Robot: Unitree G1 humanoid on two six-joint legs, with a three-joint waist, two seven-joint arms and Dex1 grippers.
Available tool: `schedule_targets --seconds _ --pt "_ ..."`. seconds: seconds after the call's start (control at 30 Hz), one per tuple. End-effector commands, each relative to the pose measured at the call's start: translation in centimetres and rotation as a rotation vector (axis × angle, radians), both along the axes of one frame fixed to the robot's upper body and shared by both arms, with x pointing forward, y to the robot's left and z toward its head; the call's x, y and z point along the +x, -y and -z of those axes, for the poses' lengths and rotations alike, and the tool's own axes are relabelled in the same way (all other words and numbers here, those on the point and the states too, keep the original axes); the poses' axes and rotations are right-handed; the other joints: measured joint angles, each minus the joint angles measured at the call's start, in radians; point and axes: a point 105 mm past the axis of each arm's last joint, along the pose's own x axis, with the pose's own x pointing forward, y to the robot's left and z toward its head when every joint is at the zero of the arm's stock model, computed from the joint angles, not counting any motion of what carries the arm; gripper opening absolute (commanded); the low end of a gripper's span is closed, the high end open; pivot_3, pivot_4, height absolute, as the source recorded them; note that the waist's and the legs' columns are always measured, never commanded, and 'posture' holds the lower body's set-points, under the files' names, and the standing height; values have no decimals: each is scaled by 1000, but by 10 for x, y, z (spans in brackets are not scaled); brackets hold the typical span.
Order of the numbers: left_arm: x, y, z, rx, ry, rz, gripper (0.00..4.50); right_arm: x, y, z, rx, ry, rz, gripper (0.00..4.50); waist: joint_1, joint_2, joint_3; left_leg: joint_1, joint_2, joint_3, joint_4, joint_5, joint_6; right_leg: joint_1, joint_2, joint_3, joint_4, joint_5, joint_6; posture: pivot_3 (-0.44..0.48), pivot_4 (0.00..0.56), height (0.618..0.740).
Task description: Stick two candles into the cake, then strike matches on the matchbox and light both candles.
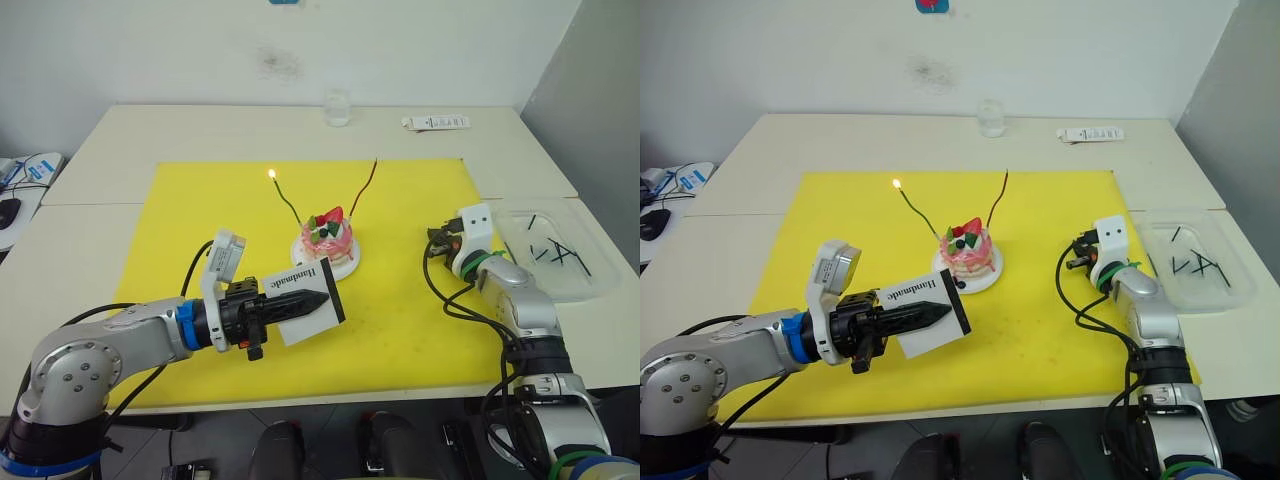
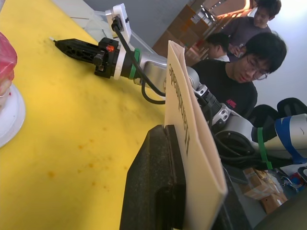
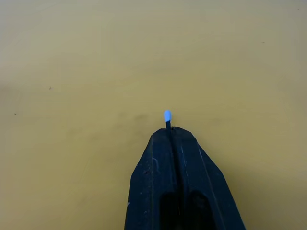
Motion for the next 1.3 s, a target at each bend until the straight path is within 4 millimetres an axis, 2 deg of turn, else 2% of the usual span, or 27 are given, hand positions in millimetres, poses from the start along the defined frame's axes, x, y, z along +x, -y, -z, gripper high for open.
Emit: schedule_targets --seconds 0.03,0.13,0.27,0.33,0.5,0.67,0.8,1.3 --pt "-3 4 -7 -9 34 23 0 -4 4 -19 12 63 -19 31 1 0 0 0 0 0 0 0 0 0 0 0 0 0 0 0 150 740" --pt "-3 3 -7 -9 28 29 0 -17 0 -40 -24 95 -150 31 2 0 0 -1 0 0 0 0 0 -1 0 0 0 0 0 0 150 740" --pt "5 -1 -9 -55 -29 26 0 -71 -35 -79 -100 81 -627 31 4 1 1 -1 0 0 0 0 0 -1 0 0 -2 0 0 0 150 740" --pt "11 -5 -8 -60 -54 15 0 -88 -43 -95 -135 89 -745 31 1 1 1 0 1 -1 -1 0 0 0 0 -2 -2 0 0 0 150 740" --pt "25 -7 -9 -86 -96 13 0 -118 -72 -109 -289 177 -962 31 1 1 1 0 1 -3 0 0 0 1 2 -3 -1 0 0 0 150 740" --pt "29 -2 -12 -97 -101 24 0 -132 -94 -112 -366 277 -1056 31 2 1 1 -2 0 -1 0 0 0 0 0 -2 -3 0 0 0 150 740" --pt "31 0 -8 -70 -94 12 0 -136 -105 -110 -378 324 -1067 31 3 1 1 -2 0 -1 0 0 0 0 0 -2 -3 0 0 0 150 740" --pt "33 0 -11 -72 -83 7 0 -134 -121 -114 -441 472 -1100 31 2 1 1 -1 0 -2 1 0 0 0 0 -2 -1 0 0 0 150 740"
